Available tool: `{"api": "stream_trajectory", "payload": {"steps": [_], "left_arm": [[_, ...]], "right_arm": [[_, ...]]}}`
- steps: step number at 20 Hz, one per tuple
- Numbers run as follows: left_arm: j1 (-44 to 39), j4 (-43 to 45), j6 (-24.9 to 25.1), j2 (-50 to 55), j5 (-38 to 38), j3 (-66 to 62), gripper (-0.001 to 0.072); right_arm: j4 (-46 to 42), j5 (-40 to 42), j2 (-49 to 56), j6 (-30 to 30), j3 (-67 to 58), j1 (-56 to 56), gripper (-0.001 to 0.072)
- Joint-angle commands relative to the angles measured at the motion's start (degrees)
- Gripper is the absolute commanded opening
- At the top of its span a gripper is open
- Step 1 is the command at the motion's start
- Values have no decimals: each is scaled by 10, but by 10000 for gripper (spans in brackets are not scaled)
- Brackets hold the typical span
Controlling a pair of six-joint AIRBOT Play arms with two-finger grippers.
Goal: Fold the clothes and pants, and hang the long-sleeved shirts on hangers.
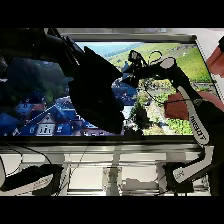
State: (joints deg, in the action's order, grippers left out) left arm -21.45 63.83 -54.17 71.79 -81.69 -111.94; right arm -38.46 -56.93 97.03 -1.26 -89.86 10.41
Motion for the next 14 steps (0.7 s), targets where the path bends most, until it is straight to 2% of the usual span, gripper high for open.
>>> {"api": "stream_trajectory", "payload": {"steps": [1, 12, 13, 14], "left_arm": [[0, 0, 0, 3, -11, 0, 24], [0, -1, 0, 18, -14, 0, 23], [0, -1, 0, 18, -14, 0, 24], [0, 0, 0, 18, -14, 0, 24]], "right_arm": [[-32, 6, 6, -9, -25, 7, 517], [-17, -2, 70, -10, -25, 59, 515], [-16, 3, 79, -9, -25, 63, 498], [-17, 14, 87, 2, -25, 68, 438]]}}
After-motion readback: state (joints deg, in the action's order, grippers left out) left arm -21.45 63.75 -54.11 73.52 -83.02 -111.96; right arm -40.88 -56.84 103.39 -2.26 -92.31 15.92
